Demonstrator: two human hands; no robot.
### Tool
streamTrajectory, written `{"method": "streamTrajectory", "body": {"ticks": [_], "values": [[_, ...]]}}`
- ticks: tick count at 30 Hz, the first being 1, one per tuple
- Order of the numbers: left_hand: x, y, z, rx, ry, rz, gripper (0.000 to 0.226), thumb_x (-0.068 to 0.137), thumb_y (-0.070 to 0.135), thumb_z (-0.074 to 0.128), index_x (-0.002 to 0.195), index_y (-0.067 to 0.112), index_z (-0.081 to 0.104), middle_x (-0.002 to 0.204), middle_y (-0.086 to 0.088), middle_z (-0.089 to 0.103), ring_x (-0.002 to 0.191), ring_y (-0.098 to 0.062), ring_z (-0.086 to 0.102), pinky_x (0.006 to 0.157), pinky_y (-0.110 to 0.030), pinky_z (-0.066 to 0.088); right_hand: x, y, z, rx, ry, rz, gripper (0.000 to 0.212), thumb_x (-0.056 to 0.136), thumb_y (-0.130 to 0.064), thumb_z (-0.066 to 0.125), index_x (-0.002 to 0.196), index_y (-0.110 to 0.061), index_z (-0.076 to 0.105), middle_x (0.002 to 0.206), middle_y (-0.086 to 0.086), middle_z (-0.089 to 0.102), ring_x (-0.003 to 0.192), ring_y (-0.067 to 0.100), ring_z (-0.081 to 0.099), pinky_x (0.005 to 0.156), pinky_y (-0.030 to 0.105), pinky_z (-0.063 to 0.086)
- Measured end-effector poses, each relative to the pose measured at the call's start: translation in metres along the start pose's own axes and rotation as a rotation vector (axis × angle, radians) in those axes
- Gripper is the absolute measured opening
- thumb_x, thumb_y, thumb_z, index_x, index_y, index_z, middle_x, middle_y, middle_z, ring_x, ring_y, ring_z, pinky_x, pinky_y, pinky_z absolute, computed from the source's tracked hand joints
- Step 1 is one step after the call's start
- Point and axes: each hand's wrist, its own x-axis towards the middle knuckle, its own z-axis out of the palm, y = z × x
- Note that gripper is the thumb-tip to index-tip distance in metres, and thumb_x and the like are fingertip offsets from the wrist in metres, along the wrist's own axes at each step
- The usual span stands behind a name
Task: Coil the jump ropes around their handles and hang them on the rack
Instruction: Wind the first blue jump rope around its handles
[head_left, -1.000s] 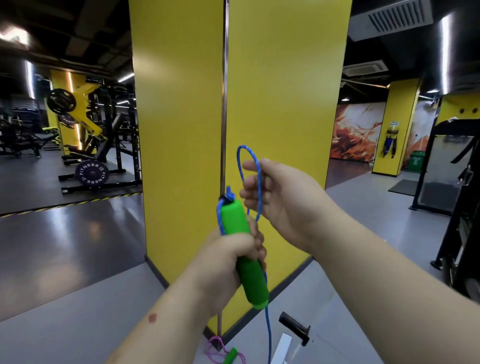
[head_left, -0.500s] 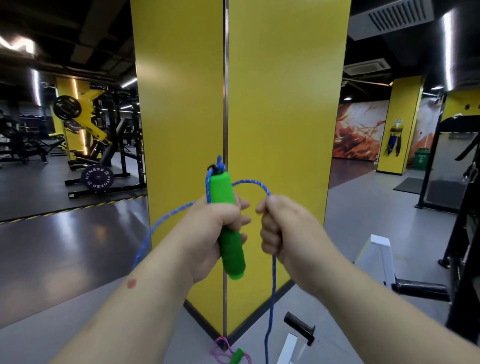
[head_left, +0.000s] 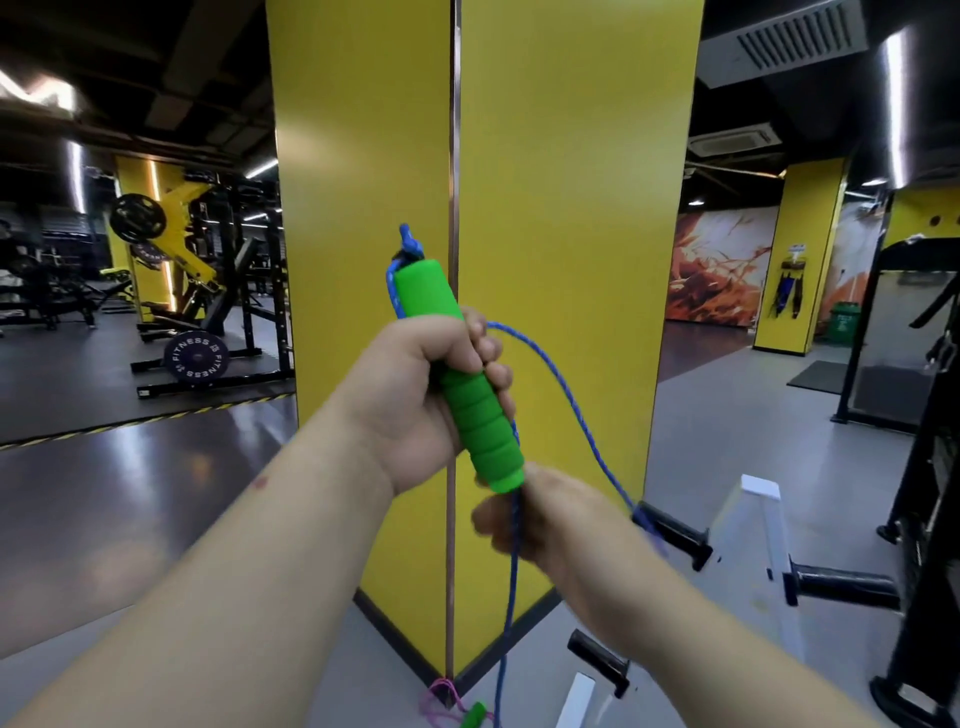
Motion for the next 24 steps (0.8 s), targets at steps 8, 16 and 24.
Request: {"method": "streamTrajectory", "body": {"ticks": [8, 16, 24], "values": [[-0.019, -0.037, -0.02, 0.244, 0.143, -0.033, 0.027, 0.053, 0.0, 0.049, 0.074, 0.016, 0.055, 0.122, -0.015, 0.071, 0.116, -0.035, 0.069, 0.069, -0.036, 0.048, 0.029, -0.06, -0.004, 0.182, 0.138, -0.131, 0.027, 0.107, -0.024, 0.037, 0.09, -0.013, 0.056, 0.06, -0.003, 0.027, 0.053, 0.014, 0.02, 0.051, 0.03, 0.014], [-0.029, -0.067, -0.018, 0.138, 0.012, -0.074, 0.024, 0.053, -0.003, 0.046, 0.065, 0.016, 0.051, 0.073, -0.005, 0.047, 0.064, -0.02, 0.048, 0.065, -0.034, 0.042, 0.048, -0.093, 0.006, 0.248, 0.044, -0.067, 0.039, 0.106, -0.03, 0.041, 0.123, -0.002, 0.062, 0.075, 0.004, 0.057, 0.068, 0.018, 0.055, 0.065, 0.031, 0.044], [0.002, 0.005, -0.012, 0.011, 0.015, 0.01, 0.021, 0.057, -0.001, 0.043, 0.068, 0.016, 0.05, 0.073, -0.002, 0.051, 0.064, -0.02, 0.051, 0.064, -0.031, 0.047, 0.003, 0.003, 0.003, 0.103, -0.064, 0.109, 0.036, 0.103, -0.034, 0.043, 0.1, -0.01, 0.071, 0.077, 0.007, 0.064, 0.074, 0.022, 0.06, 0.076, 0.038, 0.049]]}}
